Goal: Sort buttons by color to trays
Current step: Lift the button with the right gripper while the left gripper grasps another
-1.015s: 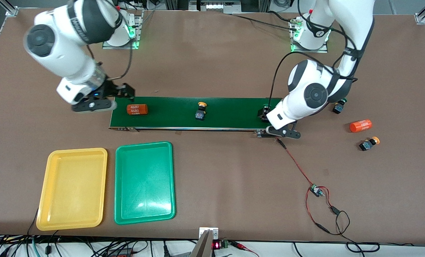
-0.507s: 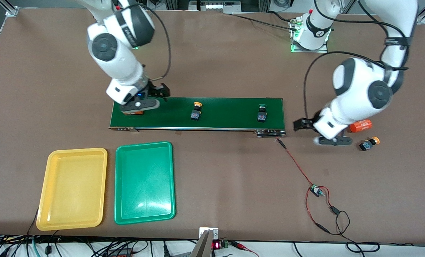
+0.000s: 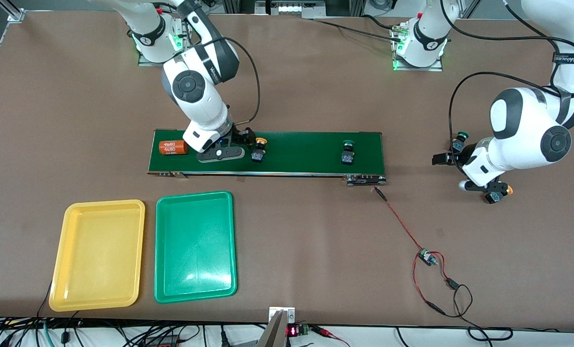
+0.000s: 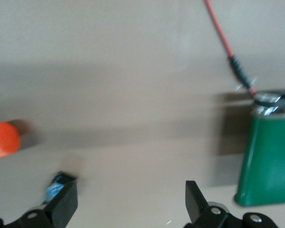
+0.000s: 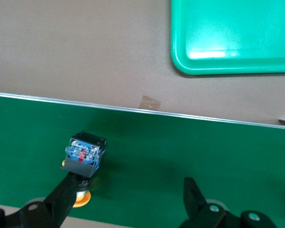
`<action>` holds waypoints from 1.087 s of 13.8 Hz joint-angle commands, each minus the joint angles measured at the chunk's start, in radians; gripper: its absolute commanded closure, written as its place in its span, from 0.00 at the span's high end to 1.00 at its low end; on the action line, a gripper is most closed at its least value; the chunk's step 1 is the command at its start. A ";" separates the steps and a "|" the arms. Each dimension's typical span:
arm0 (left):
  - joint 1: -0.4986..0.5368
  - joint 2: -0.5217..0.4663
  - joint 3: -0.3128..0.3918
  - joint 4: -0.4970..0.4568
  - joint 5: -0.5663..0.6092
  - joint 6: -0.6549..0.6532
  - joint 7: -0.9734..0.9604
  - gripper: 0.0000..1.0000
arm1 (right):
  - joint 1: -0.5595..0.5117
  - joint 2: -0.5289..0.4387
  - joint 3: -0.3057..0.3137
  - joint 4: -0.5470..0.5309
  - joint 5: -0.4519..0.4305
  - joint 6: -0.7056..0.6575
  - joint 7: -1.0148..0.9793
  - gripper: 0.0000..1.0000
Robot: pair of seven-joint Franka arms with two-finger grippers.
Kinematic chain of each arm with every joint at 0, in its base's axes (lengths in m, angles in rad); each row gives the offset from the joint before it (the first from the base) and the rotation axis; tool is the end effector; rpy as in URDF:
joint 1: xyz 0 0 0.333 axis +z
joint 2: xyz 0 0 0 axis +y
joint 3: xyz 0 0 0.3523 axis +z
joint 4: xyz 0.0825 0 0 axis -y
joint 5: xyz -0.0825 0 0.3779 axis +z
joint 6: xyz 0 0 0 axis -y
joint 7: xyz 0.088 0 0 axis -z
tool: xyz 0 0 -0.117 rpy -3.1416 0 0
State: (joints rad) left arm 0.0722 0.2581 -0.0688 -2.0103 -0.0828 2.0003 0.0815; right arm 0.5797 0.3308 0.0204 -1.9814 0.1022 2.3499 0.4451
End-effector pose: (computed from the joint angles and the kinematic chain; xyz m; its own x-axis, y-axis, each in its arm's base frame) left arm 0.5663 -0.0025 0.3375 0.9649 -0.0459 -0.2585 -0.0199 -0.9946 0.1023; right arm 0.5102 0.3510 0.3316 0.9965 0.0834 -0.0040 0.0827 -0.9926 -0.0887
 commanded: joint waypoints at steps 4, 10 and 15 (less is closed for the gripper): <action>0.058 -0.103 -0.019 -0.133 0.138 0.032 0.124 1.00 | 0.002 0.033 -0.004 0.053 0.011 -0.044 0.119 1.00; 0.149 -0.079 -0.020 -0.264 0.138 0.242 0.405 1.00 | 0.017 0.094 -0.004 0.136 0.007 -0.138 0.215 1.00; 0.173 -0.068 -0.020 -0.332 0.138 0.310 0.469 1.00 | 0.020 0.143 -0.004 0.164 -0.001 -0.129 0.218 1.00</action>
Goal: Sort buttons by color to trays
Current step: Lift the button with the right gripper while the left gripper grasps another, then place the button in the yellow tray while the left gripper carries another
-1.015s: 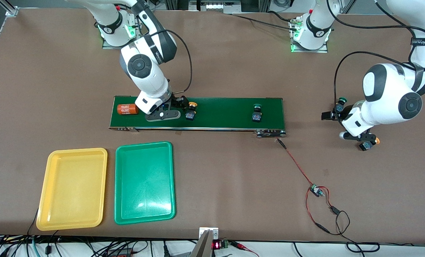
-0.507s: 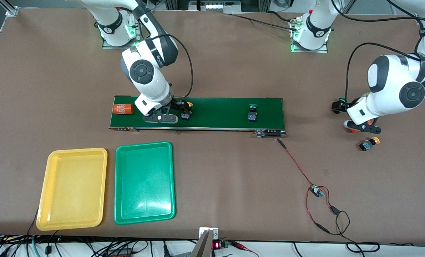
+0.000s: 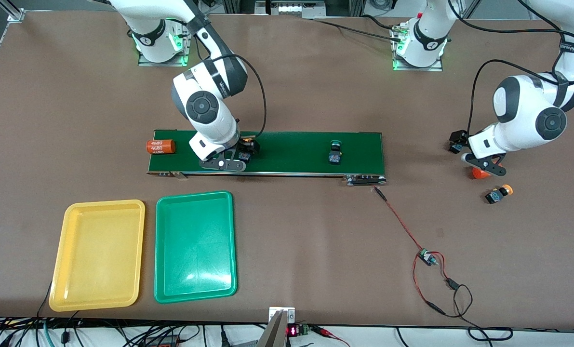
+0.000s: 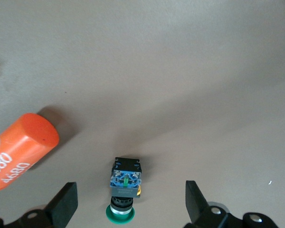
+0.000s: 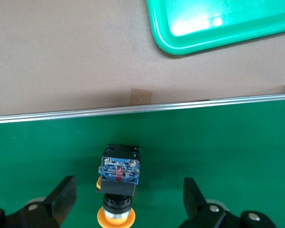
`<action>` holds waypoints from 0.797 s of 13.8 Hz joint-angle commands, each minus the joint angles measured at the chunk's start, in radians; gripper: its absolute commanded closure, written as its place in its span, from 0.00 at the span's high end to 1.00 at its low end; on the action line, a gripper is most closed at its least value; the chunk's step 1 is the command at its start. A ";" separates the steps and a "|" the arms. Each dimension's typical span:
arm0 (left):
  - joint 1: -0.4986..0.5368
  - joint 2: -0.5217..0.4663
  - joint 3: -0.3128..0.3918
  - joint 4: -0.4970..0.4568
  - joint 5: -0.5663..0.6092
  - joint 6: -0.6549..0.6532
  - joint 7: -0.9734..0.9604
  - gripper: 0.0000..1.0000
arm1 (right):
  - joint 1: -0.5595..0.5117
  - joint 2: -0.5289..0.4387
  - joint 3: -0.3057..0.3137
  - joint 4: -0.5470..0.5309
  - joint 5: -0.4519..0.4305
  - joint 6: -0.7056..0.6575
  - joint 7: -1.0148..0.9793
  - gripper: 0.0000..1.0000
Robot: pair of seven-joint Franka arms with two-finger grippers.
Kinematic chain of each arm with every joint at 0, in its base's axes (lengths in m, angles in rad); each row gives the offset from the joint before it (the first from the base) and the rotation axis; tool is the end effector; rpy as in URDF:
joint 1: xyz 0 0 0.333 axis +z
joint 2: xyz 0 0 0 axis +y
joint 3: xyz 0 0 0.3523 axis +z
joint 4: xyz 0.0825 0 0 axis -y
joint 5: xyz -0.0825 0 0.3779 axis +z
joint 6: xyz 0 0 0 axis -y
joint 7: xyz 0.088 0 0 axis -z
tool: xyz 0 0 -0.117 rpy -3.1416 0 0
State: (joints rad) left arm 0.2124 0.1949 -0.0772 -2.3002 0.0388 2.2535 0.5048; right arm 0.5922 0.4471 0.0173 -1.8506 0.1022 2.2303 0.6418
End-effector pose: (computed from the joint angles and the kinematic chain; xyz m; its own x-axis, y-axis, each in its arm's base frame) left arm 0.4954 0.0687 0.2763 0.8961 -0.3895 -0.2129 -0.3746 -0.9209 0.1080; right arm 0.5263 0.3712 0.3031 0.9896 -0.0971 -0.1063 -0.1003 -0.9946 -0.0250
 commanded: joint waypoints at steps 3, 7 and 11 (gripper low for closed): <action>0.045 0.018 -0.012 -0.087 0.016 0.127 0.069 1.00 | 0.011 0.042 -0.008 0.034 -0.003 -0.008 0.016 0.96; 0.093 0.044 -0.012 -0.111 0.015 0.187 0.149 1.00 | 0.009 0.051 -0.016 0.034 -0.018 -0.005 0.009 0.48; 0.105 0.041 -0.012 -0.172 0.015 0.233 0.153 1.00 | 0.002 0.051 -0.016 0.036 -0.024 -0.005 0.006 0.05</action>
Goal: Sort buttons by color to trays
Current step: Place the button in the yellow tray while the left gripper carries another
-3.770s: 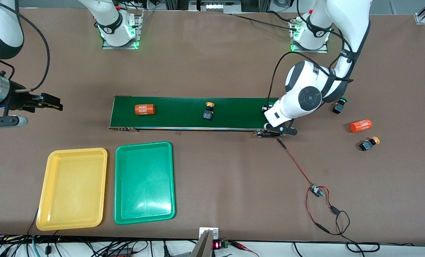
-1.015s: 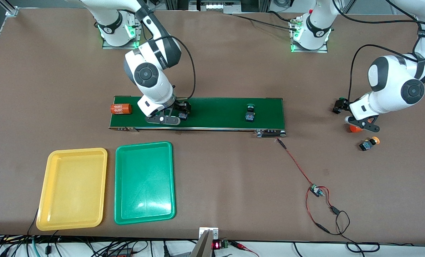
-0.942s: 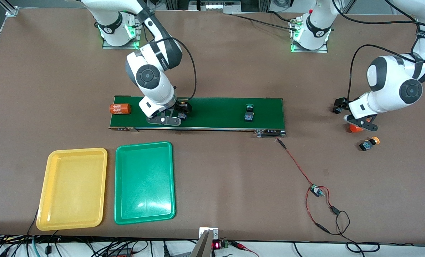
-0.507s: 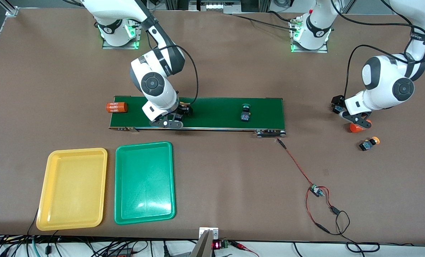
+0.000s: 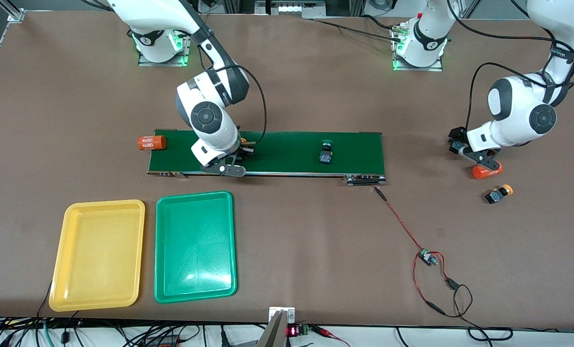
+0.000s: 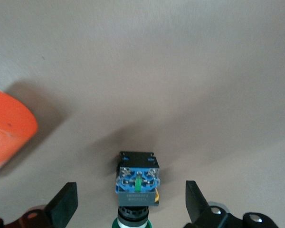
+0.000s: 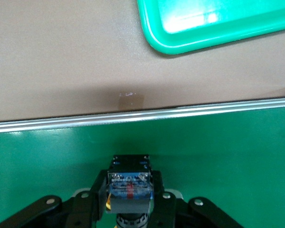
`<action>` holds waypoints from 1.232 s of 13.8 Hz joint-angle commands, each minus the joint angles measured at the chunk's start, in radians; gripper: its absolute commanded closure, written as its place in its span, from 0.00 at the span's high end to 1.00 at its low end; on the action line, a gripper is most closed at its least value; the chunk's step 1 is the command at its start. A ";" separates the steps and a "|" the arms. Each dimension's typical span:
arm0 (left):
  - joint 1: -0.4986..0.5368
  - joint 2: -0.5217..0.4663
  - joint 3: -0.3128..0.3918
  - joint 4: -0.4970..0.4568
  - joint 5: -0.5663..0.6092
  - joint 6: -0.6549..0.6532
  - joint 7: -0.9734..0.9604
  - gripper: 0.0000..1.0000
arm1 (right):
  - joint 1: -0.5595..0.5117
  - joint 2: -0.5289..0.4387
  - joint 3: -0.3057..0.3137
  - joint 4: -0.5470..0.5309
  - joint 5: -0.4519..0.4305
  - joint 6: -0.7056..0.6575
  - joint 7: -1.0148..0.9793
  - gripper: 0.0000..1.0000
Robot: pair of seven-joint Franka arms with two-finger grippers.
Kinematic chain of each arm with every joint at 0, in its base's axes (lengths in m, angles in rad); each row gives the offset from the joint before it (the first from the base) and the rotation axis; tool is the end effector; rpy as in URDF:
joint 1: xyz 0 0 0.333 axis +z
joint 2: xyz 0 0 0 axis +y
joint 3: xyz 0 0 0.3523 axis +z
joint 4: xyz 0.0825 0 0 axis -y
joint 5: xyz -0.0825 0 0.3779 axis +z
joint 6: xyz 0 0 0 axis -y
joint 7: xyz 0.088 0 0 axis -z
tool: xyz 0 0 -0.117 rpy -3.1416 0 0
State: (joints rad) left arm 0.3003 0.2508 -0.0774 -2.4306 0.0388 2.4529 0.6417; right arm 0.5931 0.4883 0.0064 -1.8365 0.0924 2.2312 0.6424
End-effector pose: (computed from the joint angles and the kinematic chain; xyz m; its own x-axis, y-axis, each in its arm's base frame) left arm 0.4570 0.1027 0.2183 0.8798 -0.4402 -0.1795 -0.4209 -0.8968 0.1365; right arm 0.5323 0.3676 0.2823 0.9876 -0.1028 -0.1186 -0.1034 -0.9946 0.0010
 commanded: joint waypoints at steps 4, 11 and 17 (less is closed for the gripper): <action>0.016 -0.016 -0.012 -0.090 0.015 0.073 0.010 1.00 | -0.015 -0.011 -0.081 0.150 -0.005 -0.202 -0.149 0.02; 0.017 -0.028 -0.012 -0.102 0.015 0.103 0.018 0.10 | -0.292 -0.122 -0.106 0.232 -0.063 -0.349 -0.580 0.06; -0.032 -0.103 -0.027 -0.029 0.007 0.040 -0.072 0.00 | -0.476 -0.085 -0.100 0.198 -0.171 -0.124 -0.722 0.06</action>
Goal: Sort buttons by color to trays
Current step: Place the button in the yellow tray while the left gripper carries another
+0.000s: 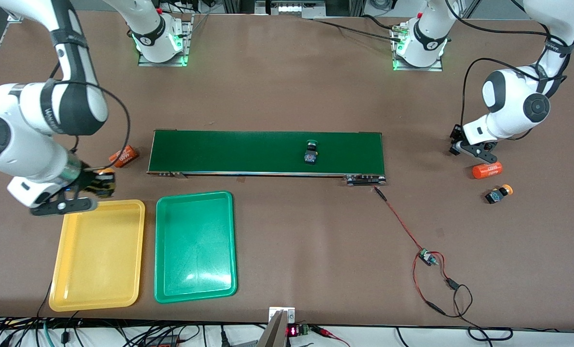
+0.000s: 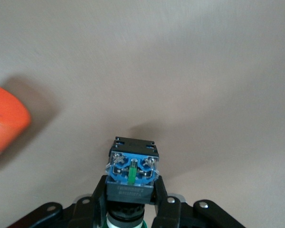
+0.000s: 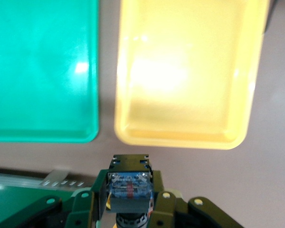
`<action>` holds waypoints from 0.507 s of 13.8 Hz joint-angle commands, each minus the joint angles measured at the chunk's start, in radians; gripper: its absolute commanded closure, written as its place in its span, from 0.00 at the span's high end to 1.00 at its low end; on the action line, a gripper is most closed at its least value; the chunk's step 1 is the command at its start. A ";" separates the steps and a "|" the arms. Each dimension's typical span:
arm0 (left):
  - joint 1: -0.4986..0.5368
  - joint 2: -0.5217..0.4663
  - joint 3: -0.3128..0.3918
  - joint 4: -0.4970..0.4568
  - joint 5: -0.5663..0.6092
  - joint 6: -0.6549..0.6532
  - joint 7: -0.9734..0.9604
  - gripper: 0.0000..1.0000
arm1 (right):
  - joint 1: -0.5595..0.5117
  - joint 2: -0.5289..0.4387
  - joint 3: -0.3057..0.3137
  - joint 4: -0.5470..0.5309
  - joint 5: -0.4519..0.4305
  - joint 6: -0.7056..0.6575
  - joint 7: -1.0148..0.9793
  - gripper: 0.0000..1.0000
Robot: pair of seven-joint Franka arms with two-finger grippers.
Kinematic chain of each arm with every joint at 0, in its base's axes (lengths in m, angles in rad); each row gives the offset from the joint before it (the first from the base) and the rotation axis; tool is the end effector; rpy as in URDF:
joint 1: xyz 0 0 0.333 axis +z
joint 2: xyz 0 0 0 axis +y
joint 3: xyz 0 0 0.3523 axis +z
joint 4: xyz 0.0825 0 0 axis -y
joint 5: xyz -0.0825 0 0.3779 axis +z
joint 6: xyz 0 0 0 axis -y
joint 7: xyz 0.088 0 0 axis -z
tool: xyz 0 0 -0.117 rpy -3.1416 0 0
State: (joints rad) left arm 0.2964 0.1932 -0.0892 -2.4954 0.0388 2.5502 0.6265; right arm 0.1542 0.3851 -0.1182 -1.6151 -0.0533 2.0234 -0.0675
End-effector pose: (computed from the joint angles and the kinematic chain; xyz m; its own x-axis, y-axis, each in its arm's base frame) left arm 0.4497 0.0932 0.2316 0.8918 -0.4386 -0.1109 -0.4318 -0.8984 0.0804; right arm 0.6765 0.0311 0.4331 0.9906 0.1358 0.0177 0.1335 -0.9866 0.0941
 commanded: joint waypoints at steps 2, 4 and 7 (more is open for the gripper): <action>-0.063 -0.060 -0.040 0.096 0.004 -0.106 -0.146 0.00 | -0.080 0.061 0.025 -0.054 -0.046 0.235 -0.062 0.07; -0.123 -0.058 -0.047 0.166 0.000 -0.204 -0.264 0.00 | -0.133 0.121 0.026 -0.078 -0.046 0.406 -0.148 0.07; -0.213 -0.060 -0.102 0.239 -0.002 -0.309 -0.492 0.00 | -0.156 0.202 0.028 -0.069 -0.046 0.500 -0.166 0.07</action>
State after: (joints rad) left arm 0.1222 0.1402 -0.1588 -2.2998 0.0378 2.3072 0.2510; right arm 0.0209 0.5540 -0.1150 -1.6951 -0.0837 2.4860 -0.2190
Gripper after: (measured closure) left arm 0.595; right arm 0.595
